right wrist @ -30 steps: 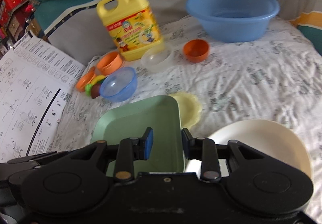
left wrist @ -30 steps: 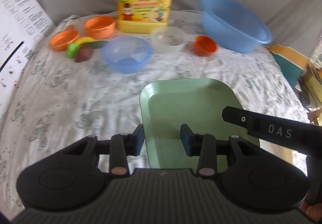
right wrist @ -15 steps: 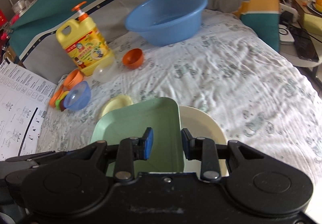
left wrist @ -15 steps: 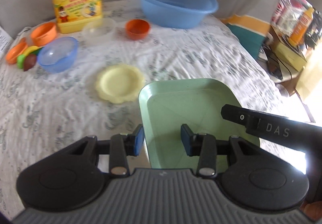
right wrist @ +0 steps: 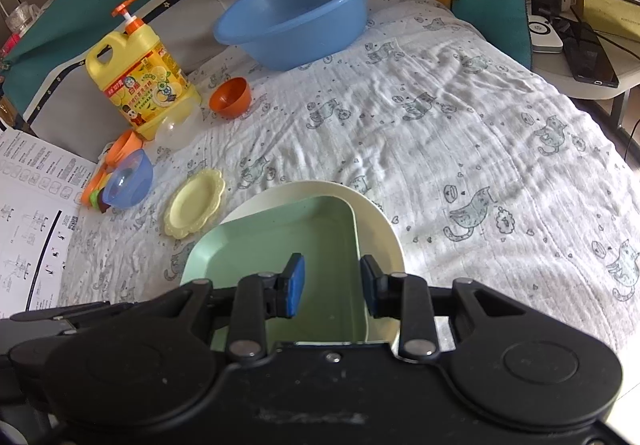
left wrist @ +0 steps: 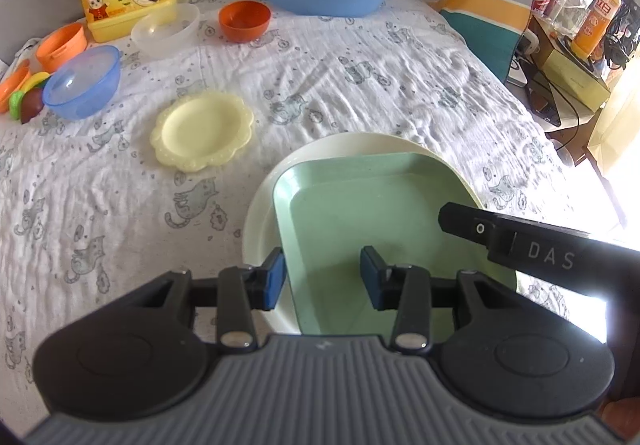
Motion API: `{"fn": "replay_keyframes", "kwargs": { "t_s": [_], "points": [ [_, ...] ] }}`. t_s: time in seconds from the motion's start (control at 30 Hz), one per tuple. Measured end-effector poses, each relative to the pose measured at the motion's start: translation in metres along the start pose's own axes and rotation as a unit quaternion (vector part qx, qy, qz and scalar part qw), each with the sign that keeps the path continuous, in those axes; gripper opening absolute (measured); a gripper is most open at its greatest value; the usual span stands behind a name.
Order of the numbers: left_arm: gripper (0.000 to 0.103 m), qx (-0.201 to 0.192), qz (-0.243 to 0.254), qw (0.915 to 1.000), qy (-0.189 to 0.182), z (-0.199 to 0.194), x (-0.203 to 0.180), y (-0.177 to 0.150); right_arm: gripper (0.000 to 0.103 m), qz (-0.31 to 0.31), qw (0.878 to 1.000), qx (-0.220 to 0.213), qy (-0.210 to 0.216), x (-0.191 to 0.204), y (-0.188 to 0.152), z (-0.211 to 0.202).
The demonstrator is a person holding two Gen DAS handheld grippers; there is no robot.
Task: Organize plates and bowls
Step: 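Open both grippers and withdraw from the green plate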
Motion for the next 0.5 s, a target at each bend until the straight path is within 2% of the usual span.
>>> {"fn": "replay_keyframes", "kwargs": {
  "t_s": [0.2, 0.3, 0.37, 0.43, 0.5],
  "points": [
    [0.041, 0.009, -0.002, 1.0, 0.002, 0.007, 0.002, 0.0, 0.031, 0.002, 1.0, 0.005, 0.003, 0.0, -0.001, 0.005],
    [0.053, 0.012, 0.003, 0.9999, -0.003, 0.008, 0.001, -0.001, 0.033, 0.005, 1.0, 0.001, 0.006, 0.001, -0.001, 0.004],
    [0.078, 0.001, 0.007, 1.0, -0.001, 0.003, 0.002, -0.001, 0.048, 0.001, 1.0, -0.006, 0.008, 0.003, 0.0, 0.002],
    [0.095, -0.013, 0.009, 0.9998, 0.01, -0.003, 0.003, 0.0, 0.084, 0.0, 1.0, -0.017, 0.009, 0.005, 0.003, -0.003],
    [0.1, -0.027, 0.007, 0.9995, 0.013, -0.01, 0.007, 0.002, 0.096, -0.002, 0.999, -0.031, 0.008, 0.006, 0.005, -0.008]
  ]
}}
Point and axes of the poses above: each gripper's, at about its wrist camera, not at the fingertips, and z roughly the way its jaws point, x to its left, y to its top, the point moved 3 cm from there along z, roughly the way its jaws point, and after that the axes turned 7 degrees about y, right-handed, at the moved point
